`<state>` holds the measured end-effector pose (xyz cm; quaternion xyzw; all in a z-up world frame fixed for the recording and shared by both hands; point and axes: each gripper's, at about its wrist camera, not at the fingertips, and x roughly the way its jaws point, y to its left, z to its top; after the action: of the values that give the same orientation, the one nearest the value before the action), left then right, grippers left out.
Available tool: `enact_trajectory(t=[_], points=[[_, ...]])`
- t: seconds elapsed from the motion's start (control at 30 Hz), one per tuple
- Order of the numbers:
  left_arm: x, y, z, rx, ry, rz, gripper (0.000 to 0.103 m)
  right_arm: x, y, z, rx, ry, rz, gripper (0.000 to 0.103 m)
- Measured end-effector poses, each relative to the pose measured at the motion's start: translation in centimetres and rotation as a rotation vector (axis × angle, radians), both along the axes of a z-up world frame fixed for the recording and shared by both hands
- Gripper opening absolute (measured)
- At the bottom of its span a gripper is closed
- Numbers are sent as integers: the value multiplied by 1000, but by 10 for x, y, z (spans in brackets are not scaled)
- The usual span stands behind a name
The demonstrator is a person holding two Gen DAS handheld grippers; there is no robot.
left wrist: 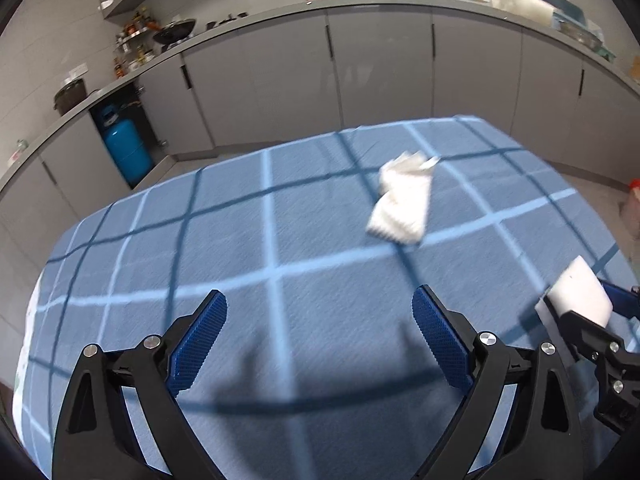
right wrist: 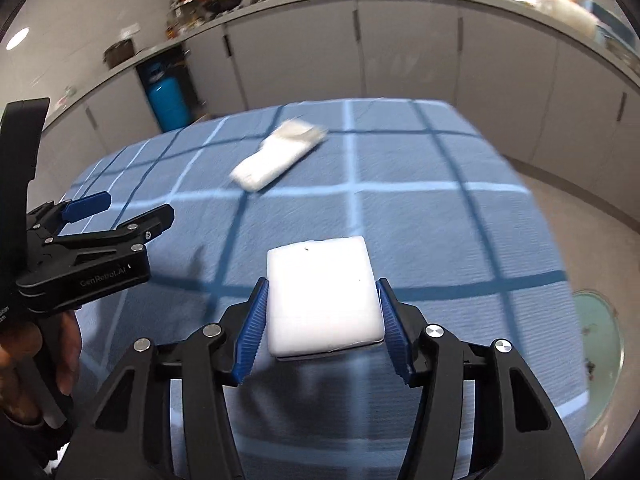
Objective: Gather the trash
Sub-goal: 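Grasp the white tissue with the left tool while the right tool holds the sponge, then move both tools over the green basin and release the tissue and sponge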
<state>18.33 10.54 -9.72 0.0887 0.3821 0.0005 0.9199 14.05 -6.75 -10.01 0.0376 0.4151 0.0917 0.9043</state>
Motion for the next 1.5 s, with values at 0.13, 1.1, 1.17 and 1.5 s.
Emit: enact_trajectory(t=[0.13,1.1,1.17,1.5], points=[[28,-24,-2,-4,-10,-40,93,4,-25,1,10,-11,-55,54],[61,-62,-21,-59,99,-125,22,-2,-67,5,42,-51,-120,54],[53,-62,-15,-64,90,-127,22,-6,-68,8,38,-58,-123,54],[9,-83,11,-83,61,-197,22,-31,-81,24,27,-95,-150,54]])
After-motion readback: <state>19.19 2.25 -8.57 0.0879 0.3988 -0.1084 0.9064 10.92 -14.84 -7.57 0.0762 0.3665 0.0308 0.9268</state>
